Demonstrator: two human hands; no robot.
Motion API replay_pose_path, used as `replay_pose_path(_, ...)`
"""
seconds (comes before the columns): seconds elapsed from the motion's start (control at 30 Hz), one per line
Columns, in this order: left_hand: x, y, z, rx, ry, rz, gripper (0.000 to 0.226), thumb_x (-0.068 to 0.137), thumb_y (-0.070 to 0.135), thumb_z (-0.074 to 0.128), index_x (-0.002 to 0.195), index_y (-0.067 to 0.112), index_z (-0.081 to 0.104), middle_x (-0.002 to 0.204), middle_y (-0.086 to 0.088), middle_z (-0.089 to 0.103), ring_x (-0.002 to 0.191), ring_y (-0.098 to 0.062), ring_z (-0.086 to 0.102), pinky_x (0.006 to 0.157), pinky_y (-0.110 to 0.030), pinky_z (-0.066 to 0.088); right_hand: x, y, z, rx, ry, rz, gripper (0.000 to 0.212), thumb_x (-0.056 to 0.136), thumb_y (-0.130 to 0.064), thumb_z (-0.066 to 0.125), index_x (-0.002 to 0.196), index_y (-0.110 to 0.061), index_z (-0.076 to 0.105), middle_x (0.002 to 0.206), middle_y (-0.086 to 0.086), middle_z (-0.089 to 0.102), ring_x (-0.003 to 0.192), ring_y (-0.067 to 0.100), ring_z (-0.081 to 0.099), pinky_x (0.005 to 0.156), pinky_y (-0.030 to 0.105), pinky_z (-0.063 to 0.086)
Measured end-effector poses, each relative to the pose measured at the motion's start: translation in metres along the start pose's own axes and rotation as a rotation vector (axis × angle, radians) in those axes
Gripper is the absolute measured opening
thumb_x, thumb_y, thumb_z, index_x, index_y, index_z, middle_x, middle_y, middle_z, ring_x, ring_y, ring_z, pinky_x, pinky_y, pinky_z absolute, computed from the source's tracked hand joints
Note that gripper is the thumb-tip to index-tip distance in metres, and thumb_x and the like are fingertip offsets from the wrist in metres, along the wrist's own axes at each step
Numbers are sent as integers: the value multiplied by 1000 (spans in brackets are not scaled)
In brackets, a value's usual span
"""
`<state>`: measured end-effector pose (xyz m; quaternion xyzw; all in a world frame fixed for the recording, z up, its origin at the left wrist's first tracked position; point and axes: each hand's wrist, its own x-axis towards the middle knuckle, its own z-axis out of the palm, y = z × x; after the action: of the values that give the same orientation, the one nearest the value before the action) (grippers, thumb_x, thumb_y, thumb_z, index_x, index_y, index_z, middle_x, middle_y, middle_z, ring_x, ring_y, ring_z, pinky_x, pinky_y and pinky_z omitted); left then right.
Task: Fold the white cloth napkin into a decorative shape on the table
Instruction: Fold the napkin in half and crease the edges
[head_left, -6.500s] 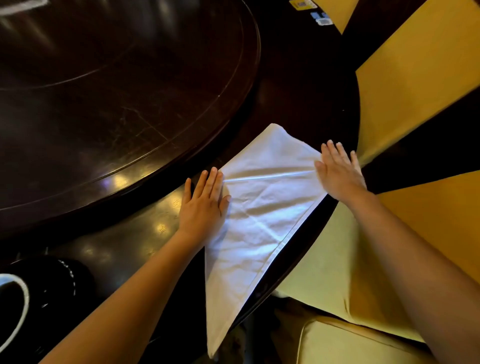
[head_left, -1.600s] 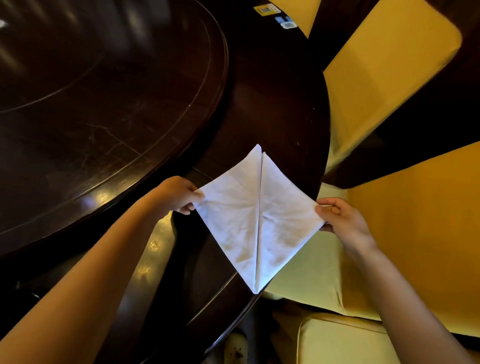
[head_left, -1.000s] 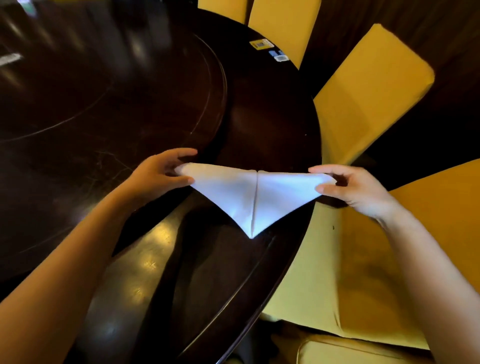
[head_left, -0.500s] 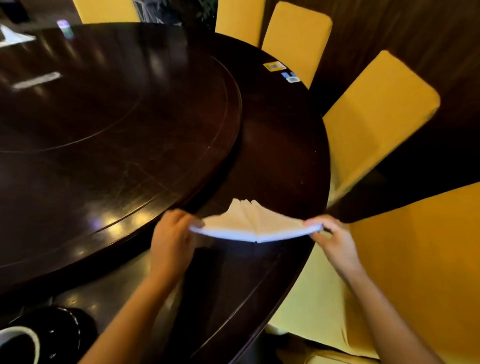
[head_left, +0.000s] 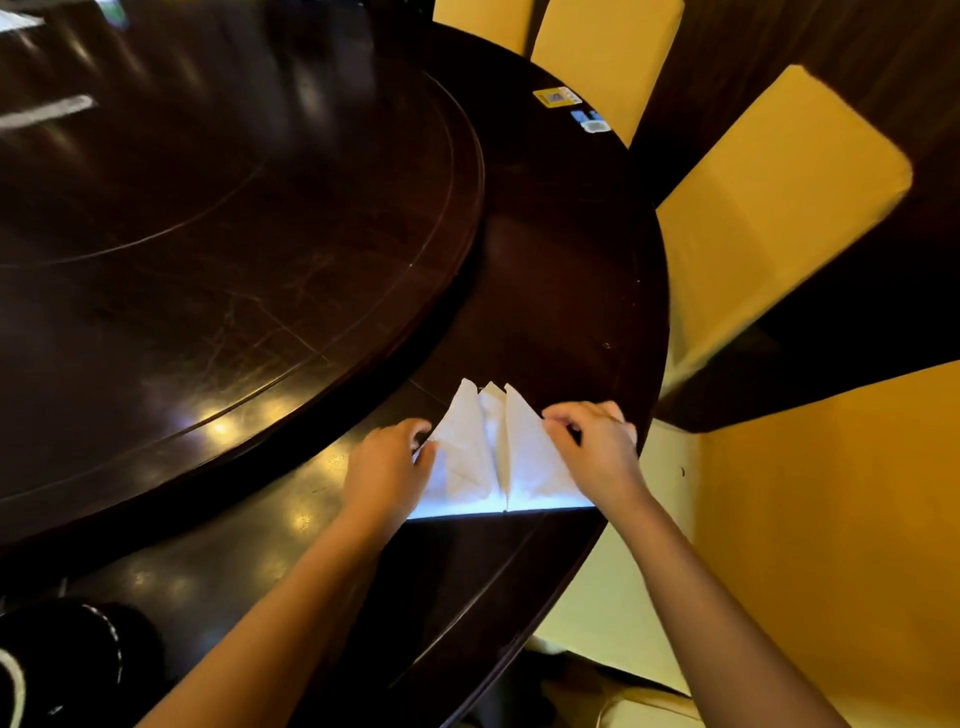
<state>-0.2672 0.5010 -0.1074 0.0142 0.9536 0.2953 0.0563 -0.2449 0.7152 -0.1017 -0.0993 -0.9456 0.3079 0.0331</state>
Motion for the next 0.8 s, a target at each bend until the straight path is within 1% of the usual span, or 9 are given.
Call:
replay_pose_path(0.03, 8, 5, 3, -24, -25, -16, 29, 90, 27, 53, 116, 15, 59, 110, -6, 69, 99, -24, 63, 84, -34, 51, 7, -6, 8, -17, -8, 18, 24, 91, -32, 52, 110, -22, 64, 105, -4, 66, 109, 18, 45, 83, 25, 20)
replay_pose_path(0.1, 19, 12, 7, -91, -61, -61, 23, 90, 25, 54, 109, 16, 62, 108, -4, 69, 100, -23, 61, 78, -28, 46, 17, -12, 19, -23, -16, 54, 24, 91, -32, 53, 109, -19, 64, 104, 0, 65, 108, 20, 44, 87, 29, 25)
replay_pose_path(0.23, 29, 17, 11, -171, -73, -104, 15, 87, 21, 58, 99, 17, 64, 98, 1, 66, 93, -15, 58, 73, -24, 38, 22, -16, 26, 72, 33, 67, 12, 88, -23, 58, 94, -16, 66, 95, 2, 64, 101, 20, 46, 84, 29, 29)
replay_pose_path(0.33, 31, 17, 12, -206, -70, -102, 11, 84, 19, 61, 95, 18, 65, 90, 6, 61, 87, -11, 55, 72, -24, 38, 21, -19, 27, 187, 6, 36, 8, 85, -19, 62, 89, -14, 66, 90, -1, 62, 93, 15, 42, 88, 40, 42)
replay_pose_path(0.43, 31, 17, 12, -224, -69, -93, 9, 82, 20, 64, 91, 20, 64, 88, 8, 61, 85, -10, 55, 73, -24, 38, 22, -18, 32, 135, -40, 51, 11, 86, -19, 60, 93, -13, 66, 96, 3, 64, 92, 13, 40, 88, 40, 44)
replay_pose_path(0.53, 31, 19, 12, -240, -85, -85, 9, 81, 19, 65, 90, 21, 63, 88, 6, 62, 83, -12, 57, 70, -24, 39, 27, -22, 34, 126, -32, 56, 19, 87, -21, 59, 104, -14, 63, 99, 6, 64, 98, 21, 46, 85, 36, 41)
replay_pose_path(0.63, 33, 21, 14, -254, -96, -69, 14, 80, 16, 66, 85, 27, 59, 80, 9, 61, 77, -11, 57, 65, -25, 44, 33, -27, 34, 177, -114, 63, 23, 87, -26, 60, 107, -13, 64, 100, 8, 65, 100, 27, 50, 91, 42, 42)
replay_pose_path(0.73, 33, 21, 15, -288, -107, -68, 19, 78, 14, 68, 85, 29, 58, 74, 15, 58, 72, -7, 57, 65, -22, 45, 38, -28, 34, 238, -151, 85, 21, 84, -26, 64, 99, -13, 68, 83, 0, 61, 93, 28, 56, 91, 50, 45)
replay_pose_path(0.8, 33, 19, 16, -301, -104, -55, 18, 77, 13, 68, 86, 27, 60, 74, 15, 59, 71, -4, 56, 63, -19, 45, 40, -28, 33, 271, -161, 103, 19, 82, -26, 67, 95, -12, 69, 69, -10, 54, 81, 22, 54, 88, 48, 46)
